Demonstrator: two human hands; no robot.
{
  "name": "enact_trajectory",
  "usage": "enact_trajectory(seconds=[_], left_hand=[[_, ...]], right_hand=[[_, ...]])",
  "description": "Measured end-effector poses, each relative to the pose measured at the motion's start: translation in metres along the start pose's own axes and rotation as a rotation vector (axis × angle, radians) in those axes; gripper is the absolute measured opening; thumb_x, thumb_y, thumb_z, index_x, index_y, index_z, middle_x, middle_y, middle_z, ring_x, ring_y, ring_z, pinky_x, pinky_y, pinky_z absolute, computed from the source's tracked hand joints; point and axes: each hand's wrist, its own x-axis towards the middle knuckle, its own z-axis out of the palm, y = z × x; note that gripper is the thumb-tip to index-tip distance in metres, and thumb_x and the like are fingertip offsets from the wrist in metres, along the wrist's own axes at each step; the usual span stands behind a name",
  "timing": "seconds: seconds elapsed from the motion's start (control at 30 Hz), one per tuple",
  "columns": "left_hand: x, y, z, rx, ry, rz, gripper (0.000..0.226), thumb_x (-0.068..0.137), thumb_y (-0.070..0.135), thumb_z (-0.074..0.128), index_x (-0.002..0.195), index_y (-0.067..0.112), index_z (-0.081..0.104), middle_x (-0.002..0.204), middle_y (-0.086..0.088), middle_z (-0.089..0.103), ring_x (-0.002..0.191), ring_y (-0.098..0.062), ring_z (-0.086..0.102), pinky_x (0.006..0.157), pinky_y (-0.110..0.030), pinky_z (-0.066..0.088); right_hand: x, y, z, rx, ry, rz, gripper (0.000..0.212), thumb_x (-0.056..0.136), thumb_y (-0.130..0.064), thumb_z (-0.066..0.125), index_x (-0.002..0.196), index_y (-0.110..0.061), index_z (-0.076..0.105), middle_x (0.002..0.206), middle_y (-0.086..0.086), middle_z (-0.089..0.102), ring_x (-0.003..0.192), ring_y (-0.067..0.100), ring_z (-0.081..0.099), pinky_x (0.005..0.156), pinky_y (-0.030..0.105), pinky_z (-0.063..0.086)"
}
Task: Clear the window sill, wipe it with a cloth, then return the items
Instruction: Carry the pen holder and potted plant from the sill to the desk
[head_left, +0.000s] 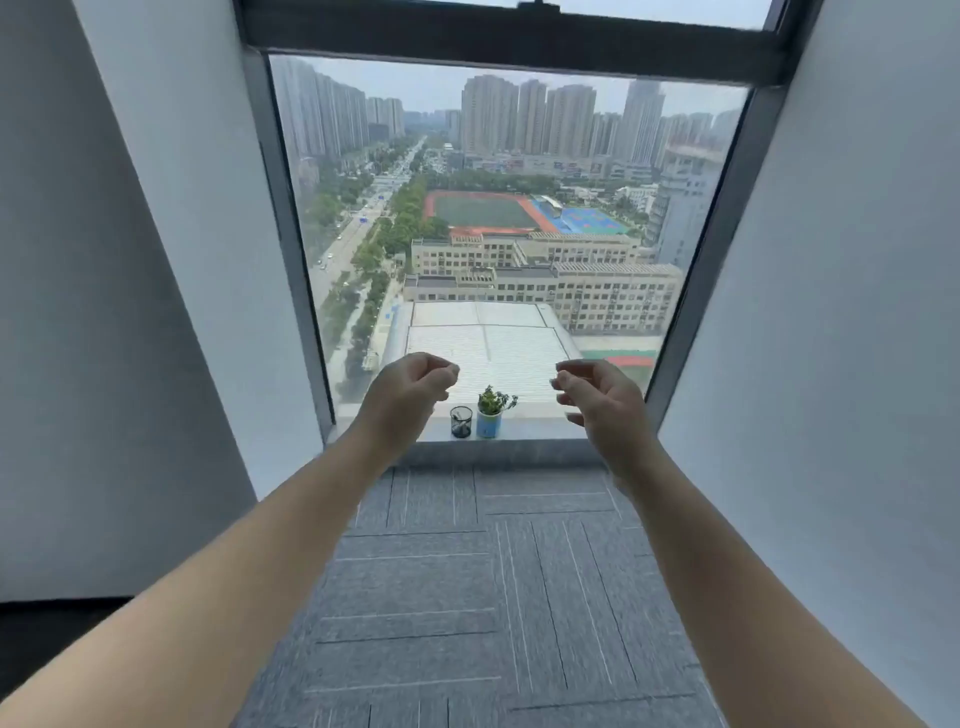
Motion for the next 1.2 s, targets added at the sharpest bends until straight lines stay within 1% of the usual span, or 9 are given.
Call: enact_trajectory(seconds=[0.1,0.17,0.23,0.43,0.6,0.77,0.93,1.07,1.2], left_hand=[[0.048,-0.025,0.018,-0.047,0.027,-0.071,0.012,0.087,0.019,0.049,0.076,0.022,0.055,0.085,0.002,0.059,0.082,-0.014,0.055,0.073,-0.029,0.043],[0.081,-0.040,0.031,-0.054,0.046,-0.140,0.008,0.084,0.023,0.052,0.076,0.023,0.055,0.085,0.002,0.059,0.083,-0.015,0.055,0.073,-0.029,0.044],[0.113,-0.051,0.041,-0.064,0.084,-0.176,0.011,0.087,0.020,0.049,0.077,0.022,0.055,0.086,0.001,0.059,0.085,-0.017,0.055,0.074,-0.030,0.044],[0.203,-0.097,0.057,-0.030,0.110,-0.262,0.017,0.089,0.021,0.046,0.075,0.025,0.055,0.084,0.004,0.058,0.084,-0.016,0.055,0.086,-0.039,0.045],[0.291,-0.162,0.059,-0.014,0.106,-0.340,0.017,0.088,0.020,0.048,0.074,0.024,0.056,0.090,-0.008,0.060,0.088,-0.023,0.054,0.083,-0.040,0.045],[0.400,-0.234,0.058,-0.040,0.080,-0.470,0.017,0.088,0.019,0.048,0.074,0.024,0.054,0.082,0.002,0.058,0.088,-0.021,0.054,0.082,-0.037,0.044],[0.487,-0.291,0.060,-0.008,0.044,-0.576,0.013,0.088,0.020,0.047,0.077,0.022,0.054,0.089,-0.002,0.059,0.091,-0.020,0.054,0.083,-0.036,0.043],[0.542,-0.339,0.072,-0.014,0.019,-0.643,0.017,0.087,0.019,0.048,0.073,0.024,0.054,0.086,0.000,0.059,0.088,-0.019,0.053,0.083,-0.035,0.041],[0.590,-0.395,0.091,-0.004,0.009,-0.683,0.009,0.088,0.020,0.048,0.086,0.015,0.056,0.098,-0.007,0.059,0.091,-0.020,0.053,0.085,-0.035,0.040]], right_hand=[[0.056,0.023,-0.008,0.002,-0.010,0.025,0.008,0.092,-0.012,0.048,0.098,-0.014,0.054,0.101,0.007,0.058,0.096,0.018,0.052,0.077,0.024,0.043],[0.092,0.038,-0.013,-0.005,-0.024,0.077,0.008,0.092,-0.013,0.049,0.097,-0.014,0.054,0.101,0.007,0.058,0.095,0.019,0.052,0.081,0.027,0.041],[0.128,0.053,-0.017,-0.009,-0.031,0.091,0.008,0.092,-0.013,0.049,0.098,-0.013,0.054,0.101,0.007,0.058,0.095,0.019,0.052,0.082,0.028,0.040],[0.221,0.109,-0.011,0.006,-0.030,0.171,0.010,0.092,-0.014,0.050,0.101,-0.017,0.050,0.107,0.010,0.057,0.095,0.020,0.052,0.070,0.022,0.042],[0.309,0.160,0.014,-0.006,-0.024,0.236,0.011,0.092,-0.014,0.050,0.102,-0.016,0.050,0.104,0.006,0.055,0.094,0.019,0.052,0.068,0.021,0.042],[0.408,0.215,0.051,-0.035,0.013,0.332,0.020,0.091,-0.013,0.050,0.112,-0.013,0.051,0.096,-0.003,0.053,0.083,0.013,0.051,0.066,0.021,0.044],[0.486,0.263,0.077,-0.069,0.013,0.437,0.018,0.092,-0.014,0.050,0.110,-0.014,0.052,0.101,-0.001,0.054,0.097,0.016,0.052,0.083,0.029,0.043],[0.541,0.311,0.093,-0.079,0.006,0.503,0.023,0.092,-0.015,0.050,0.115,-0.011,0.053,0.104,0.000,0.054,0.097,0.014,0.051,0.083,0.028,0.041],[0.591,0.374,0.106,-0.083,-0.010,0.556,0.023,0.092,-0.016,0.050,0.114,-0.012,0.053,0.100,-0.004,0.053,0.097,0.013,0.051,0.084,0.027,0.042]])
